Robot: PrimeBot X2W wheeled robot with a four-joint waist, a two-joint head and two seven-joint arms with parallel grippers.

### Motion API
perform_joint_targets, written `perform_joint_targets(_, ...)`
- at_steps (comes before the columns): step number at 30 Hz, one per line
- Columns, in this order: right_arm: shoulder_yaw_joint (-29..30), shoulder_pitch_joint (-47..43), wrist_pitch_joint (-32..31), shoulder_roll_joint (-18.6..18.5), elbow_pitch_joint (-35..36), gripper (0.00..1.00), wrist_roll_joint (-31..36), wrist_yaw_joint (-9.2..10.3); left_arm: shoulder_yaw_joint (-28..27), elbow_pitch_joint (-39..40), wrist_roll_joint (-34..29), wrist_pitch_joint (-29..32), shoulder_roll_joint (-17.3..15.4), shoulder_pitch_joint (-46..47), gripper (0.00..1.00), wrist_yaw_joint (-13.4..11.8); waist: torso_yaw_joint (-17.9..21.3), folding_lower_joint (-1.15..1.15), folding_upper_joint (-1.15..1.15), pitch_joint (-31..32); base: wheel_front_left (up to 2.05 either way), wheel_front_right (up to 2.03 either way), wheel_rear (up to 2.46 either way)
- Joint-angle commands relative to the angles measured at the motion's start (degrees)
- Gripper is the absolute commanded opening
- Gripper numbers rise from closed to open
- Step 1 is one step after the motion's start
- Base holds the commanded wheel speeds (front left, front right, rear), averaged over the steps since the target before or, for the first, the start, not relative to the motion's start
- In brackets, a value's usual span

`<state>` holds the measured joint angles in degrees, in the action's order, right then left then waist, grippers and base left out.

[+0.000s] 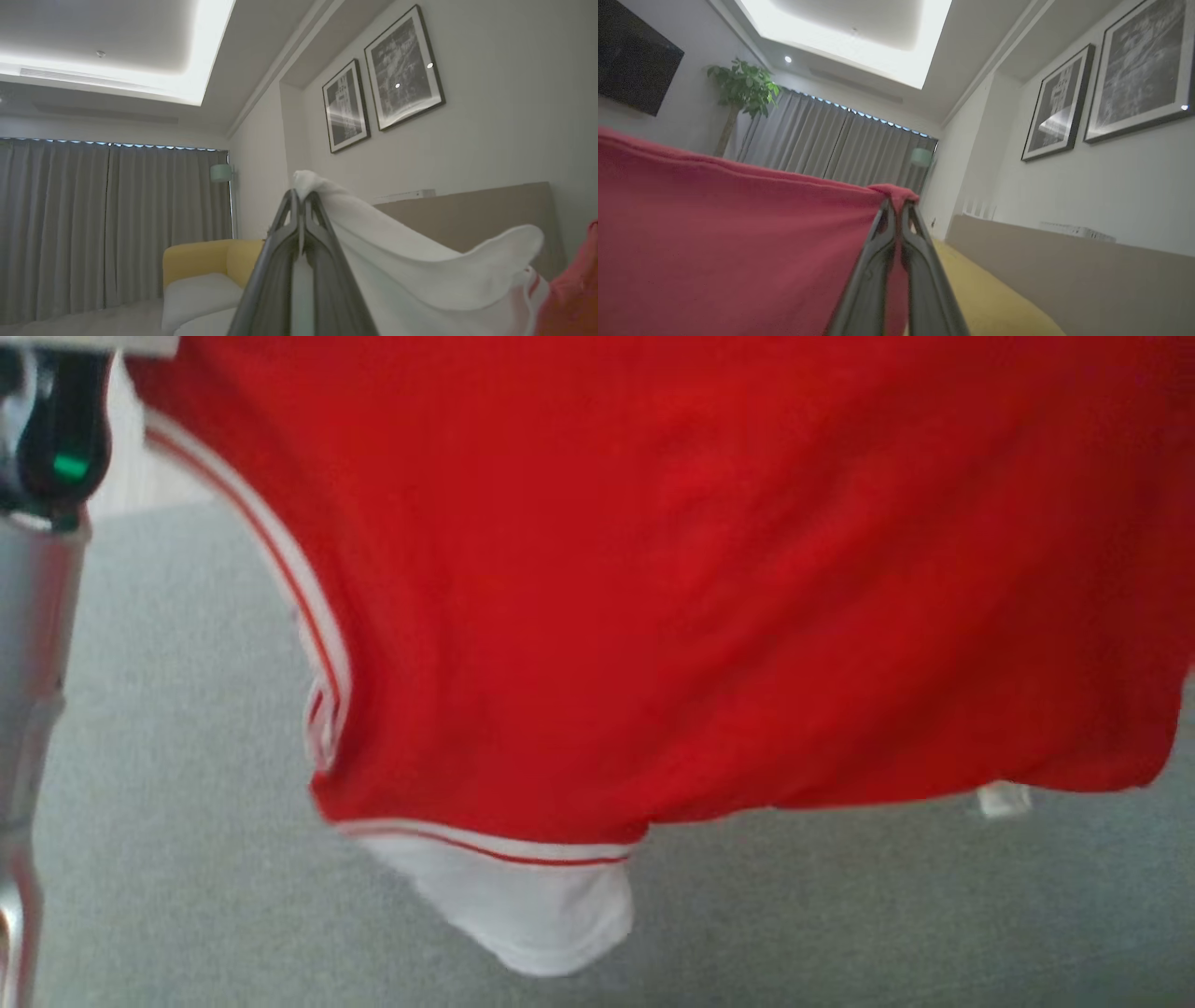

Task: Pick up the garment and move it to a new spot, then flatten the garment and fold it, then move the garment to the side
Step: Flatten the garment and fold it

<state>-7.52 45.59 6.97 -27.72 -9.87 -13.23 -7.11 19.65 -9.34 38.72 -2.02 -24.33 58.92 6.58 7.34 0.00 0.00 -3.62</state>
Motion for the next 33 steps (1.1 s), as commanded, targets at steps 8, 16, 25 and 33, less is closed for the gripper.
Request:
perform_joint_targets(8, -7.27, 18.44, 4.39, 2.29, -16.30, 0.00, -1.22, -0.37, 3.96, -14.27, -7.91, -5.03, -1.04, 17.79, 0.00, 0.65, -3.96, 0.00, 0.00, -13.00, 0.00, 0.00, 0.00)
perform_joint_targets(16, -6.26, 27.96, 7.97, 1.28, -21.39, 0.00, 3.35, -0.37, 7.54, -19.31, -5.20, -12.08, 1.88, 26.66, 0.00, 0.88, -7.02, 0.00, 0.00, -17.68, 0.00, 0.00, 0.00)
perform_joint_targets(25, -6.17, 13.62, 8.01, -0.26, -19.39, 0.00, 4.46, -0.37, 14.44, -10.10, 1.33, -12.89, -4.34, 6.43, 0.00, 0.90, -9.29, 0.00, 0.00, -18.94, 0.00, 0.00, 0.00)
perform_joint_targets(33, 1.07, -9.03, 8.02, -0.08, -14.68, 0.00, 3.91, -0.37, 10.92, 0.15, -1.23, -12.97, -5.63, -19.65, 0.00, 0.32, -9.26, 0.00, 0.00, -14.10, 0.00, 0.00, 0.00)
